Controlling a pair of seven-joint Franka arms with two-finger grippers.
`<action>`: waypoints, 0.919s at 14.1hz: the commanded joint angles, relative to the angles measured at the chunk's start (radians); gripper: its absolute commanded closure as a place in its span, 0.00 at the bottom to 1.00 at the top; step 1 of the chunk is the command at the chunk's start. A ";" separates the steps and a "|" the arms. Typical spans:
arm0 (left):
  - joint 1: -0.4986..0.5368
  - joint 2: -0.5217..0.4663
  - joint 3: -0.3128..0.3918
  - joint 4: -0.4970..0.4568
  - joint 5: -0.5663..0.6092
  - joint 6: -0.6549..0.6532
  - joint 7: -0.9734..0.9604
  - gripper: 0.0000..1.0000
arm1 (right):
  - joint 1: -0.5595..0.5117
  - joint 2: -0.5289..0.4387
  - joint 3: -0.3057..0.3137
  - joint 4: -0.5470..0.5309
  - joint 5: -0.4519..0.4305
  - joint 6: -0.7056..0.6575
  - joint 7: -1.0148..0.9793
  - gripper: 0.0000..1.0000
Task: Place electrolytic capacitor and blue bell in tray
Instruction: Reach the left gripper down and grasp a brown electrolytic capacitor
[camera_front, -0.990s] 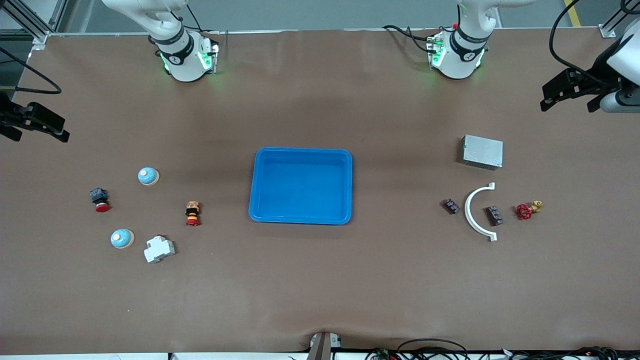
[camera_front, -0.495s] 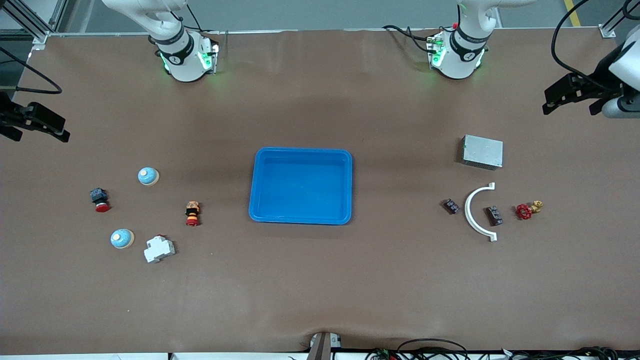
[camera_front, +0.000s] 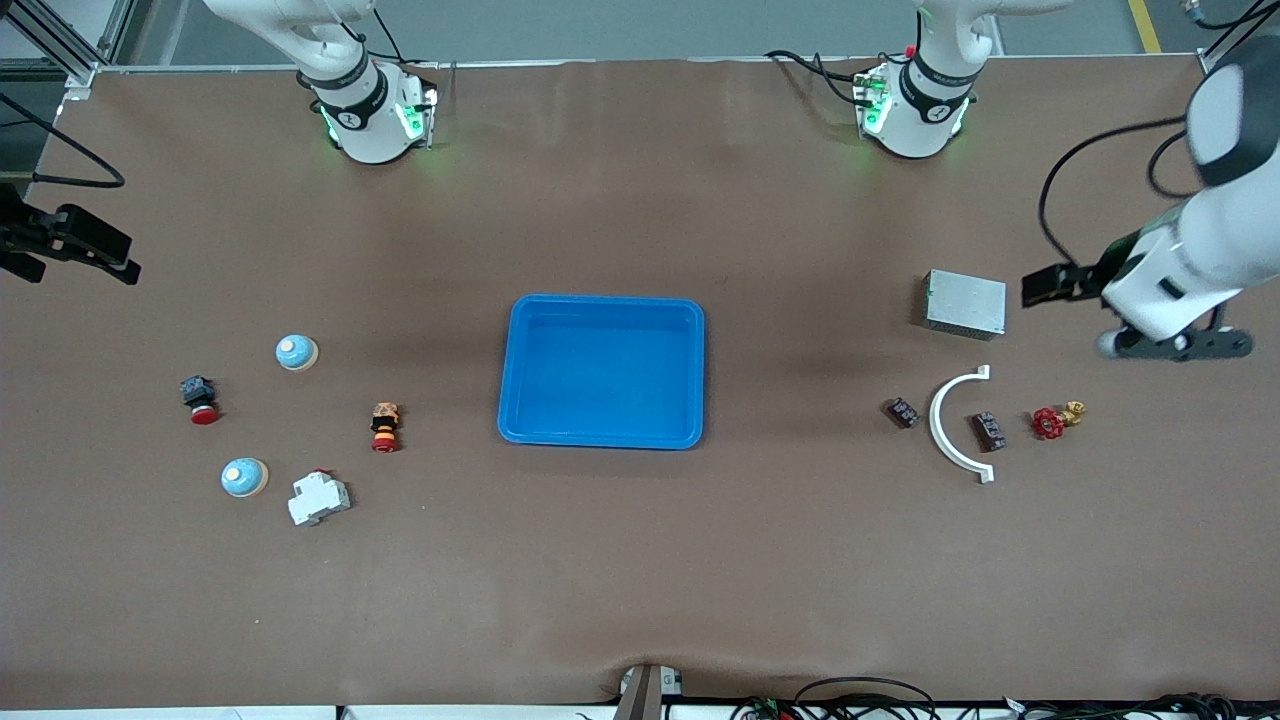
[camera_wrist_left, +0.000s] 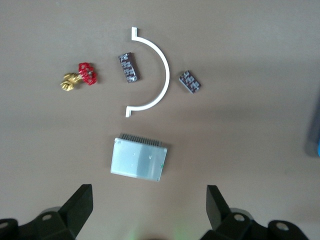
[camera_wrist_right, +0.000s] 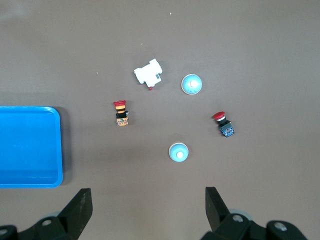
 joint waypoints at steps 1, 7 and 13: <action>-0.006 -0.041 -0.007 -0.168 0.003 0.197 -0.111 0.00 | 0.000 0.005 0.004 0.018 -0.011 -0.008 0.006 0.00; -0.006 0.114 -0.071 -0.256 -0.014 0.457 -0.442 0.15 | 0.000 0.005 0.004 0.018 -0.011 -0.010 0.006 0.00; -0.008 0.227 -0.073 -0.383 -0.014 0.754 -0.630 0.14 | -0.003 0.005 0.004 0.018 -0.011 -0.008 0.006 0.00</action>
